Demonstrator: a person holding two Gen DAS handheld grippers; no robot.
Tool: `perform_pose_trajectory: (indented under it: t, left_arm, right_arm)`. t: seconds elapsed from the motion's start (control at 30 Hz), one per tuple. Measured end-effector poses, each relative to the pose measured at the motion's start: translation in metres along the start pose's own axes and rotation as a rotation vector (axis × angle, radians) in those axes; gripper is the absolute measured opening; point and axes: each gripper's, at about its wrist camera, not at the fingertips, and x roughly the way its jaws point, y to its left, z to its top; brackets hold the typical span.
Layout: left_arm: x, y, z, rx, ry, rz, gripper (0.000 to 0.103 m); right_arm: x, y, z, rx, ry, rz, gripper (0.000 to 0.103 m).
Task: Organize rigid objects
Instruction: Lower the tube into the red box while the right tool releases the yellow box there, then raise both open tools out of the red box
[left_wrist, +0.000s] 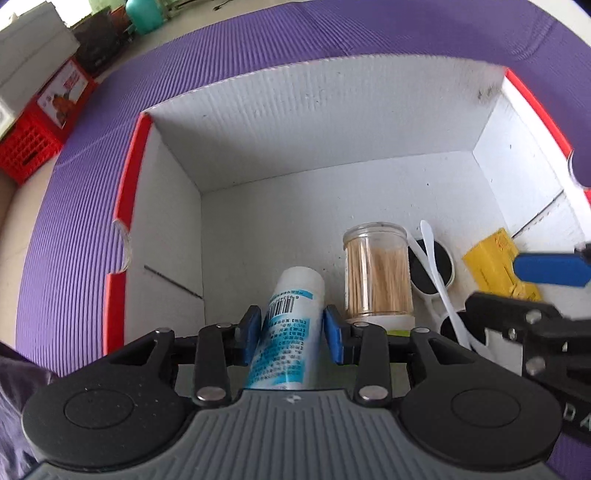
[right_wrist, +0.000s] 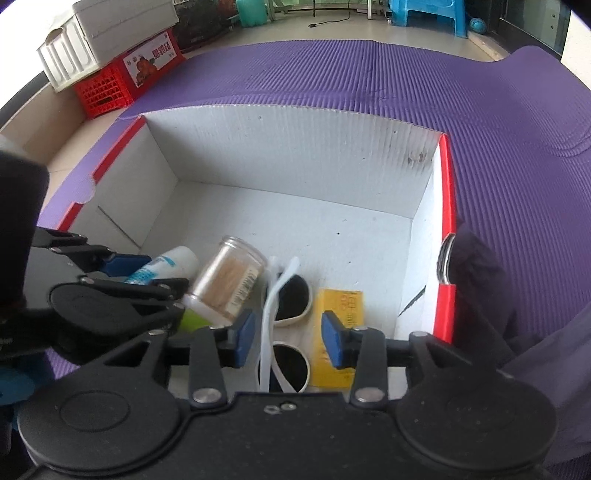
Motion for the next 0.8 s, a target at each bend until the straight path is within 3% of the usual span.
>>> perform_pose_trajectory:
  t: [0.17, 0.8]
  left_arm:
    - [-0.022, 0.011, -0.001, -0.046, -0.037, -0.019, 0.059]
    - [-0.142, 0.016, -0.035, -0.102, -0.174, -0.053, 0.059]
  right_arm:
    - [-0.016, 0.001, -0.002, -0.006, -0.021, 0.002, 0.054]
    - [-0.113, 0.014, -0.024, -0.022, -0.137, 0.063, 0.059]
